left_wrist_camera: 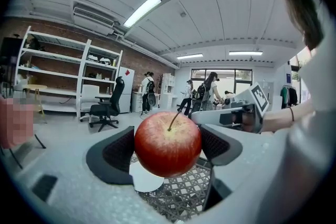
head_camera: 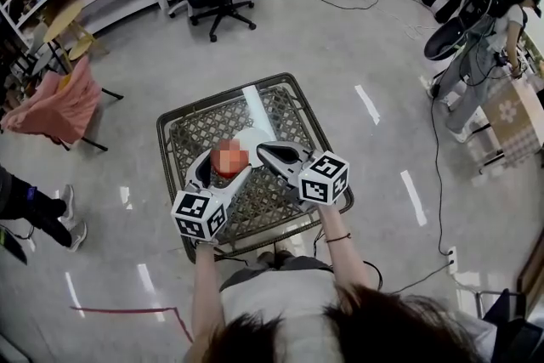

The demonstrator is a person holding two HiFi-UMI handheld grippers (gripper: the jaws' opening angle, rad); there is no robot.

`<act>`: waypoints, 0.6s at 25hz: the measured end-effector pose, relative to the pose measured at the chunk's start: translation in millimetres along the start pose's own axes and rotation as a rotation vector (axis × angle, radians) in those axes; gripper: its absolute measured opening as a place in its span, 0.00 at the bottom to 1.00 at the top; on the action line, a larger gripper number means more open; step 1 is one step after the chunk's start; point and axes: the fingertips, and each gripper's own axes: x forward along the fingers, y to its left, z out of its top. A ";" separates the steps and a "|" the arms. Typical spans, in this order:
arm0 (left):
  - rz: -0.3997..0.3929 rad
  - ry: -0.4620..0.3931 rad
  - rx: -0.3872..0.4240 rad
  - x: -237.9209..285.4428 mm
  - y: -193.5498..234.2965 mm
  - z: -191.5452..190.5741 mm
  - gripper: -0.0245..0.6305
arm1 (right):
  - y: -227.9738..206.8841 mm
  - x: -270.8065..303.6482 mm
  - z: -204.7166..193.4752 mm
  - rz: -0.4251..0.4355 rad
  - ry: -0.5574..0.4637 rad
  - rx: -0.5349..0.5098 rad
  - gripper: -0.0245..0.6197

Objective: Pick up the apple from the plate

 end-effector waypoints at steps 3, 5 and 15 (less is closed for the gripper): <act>-0.007 0.001 0.003 1.9 -0.2 -1.7 0.65 | -0.1 1.5 -2.7 0.004 0.000 -0.013 0.05; -0.010 -0.001 -0.001 1.5 -0.7 -3.2 0.65 | 1.3 1.6 -4.1 0.006 0.001 -0.017 0.05; -0.025 -0.014 -0.021 1.5 3.5 -4.5 0.65 | 0.6 2.3 -4.4 -0.002 0.003 -0.021 0.05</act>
